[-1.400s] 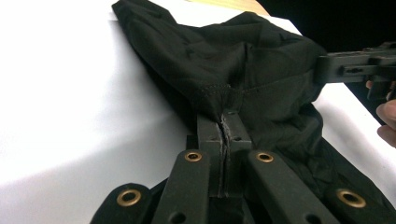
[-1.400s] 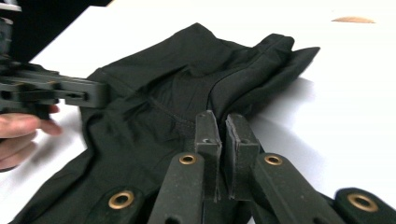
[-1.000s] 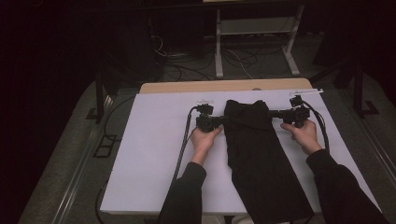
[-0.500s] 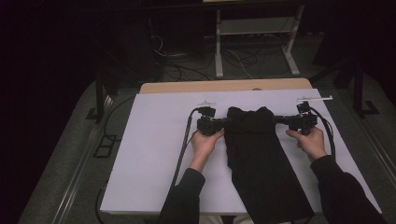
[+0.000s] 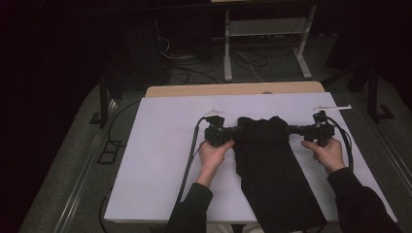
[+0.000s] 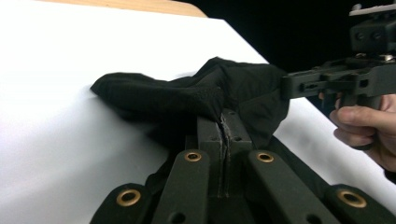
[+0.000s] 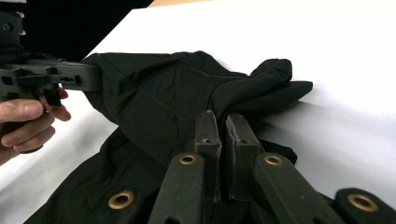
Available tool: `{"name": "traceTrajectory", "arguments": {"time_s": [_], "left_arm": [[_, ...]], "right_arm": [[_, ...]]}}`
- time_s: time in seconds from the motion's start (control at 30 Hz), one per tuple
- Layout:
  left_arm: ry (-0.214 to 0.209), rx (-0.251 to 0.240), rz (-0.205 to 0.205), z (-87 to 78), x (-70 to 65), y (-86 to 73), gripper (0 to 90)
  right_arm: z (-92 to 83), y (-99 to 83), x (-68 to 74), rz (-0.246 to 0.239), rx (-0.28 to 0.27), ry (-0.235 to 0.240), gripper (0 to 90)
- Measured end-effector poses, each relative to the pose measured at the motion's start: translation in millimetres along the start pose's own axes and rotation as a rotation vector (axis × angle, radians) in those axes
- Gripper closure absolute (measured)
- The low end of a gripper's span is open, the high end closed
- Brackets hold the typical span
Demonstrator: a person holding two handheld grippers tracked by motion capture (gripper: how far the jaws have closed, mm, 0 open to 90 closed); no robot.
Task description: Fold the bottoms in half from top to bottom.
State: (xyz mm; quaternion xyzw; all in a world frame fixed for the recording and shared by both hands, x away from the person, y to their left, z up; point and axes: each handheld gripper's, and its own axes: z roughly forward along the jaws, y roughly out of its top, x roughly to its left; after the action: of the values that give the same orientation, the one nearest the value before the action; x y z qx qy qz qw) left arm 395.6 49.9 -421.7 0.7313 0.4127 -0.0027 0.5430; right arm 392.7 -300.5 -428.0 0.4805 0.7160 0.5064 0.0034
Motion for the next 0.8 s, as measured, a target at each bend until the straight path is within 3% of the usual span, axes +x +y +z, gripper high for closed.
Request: {"name": "traceTrajectory", "arguments": {"time_s": [0.3,0.8], "left_arm": [[-0.038,-0.026,0.006,-7.7,-11.9,-8.8,87.4],[-0.078,0.001,0.032,-14.0,-31.8,-25.2,87.3]], "right_arm": [[-9.1,-12.3,11.1,-0.015,0.008,0.007,83.9],[-22.3,-21.8,13.0,-0.014,0.016,0.002,83.8]]}}
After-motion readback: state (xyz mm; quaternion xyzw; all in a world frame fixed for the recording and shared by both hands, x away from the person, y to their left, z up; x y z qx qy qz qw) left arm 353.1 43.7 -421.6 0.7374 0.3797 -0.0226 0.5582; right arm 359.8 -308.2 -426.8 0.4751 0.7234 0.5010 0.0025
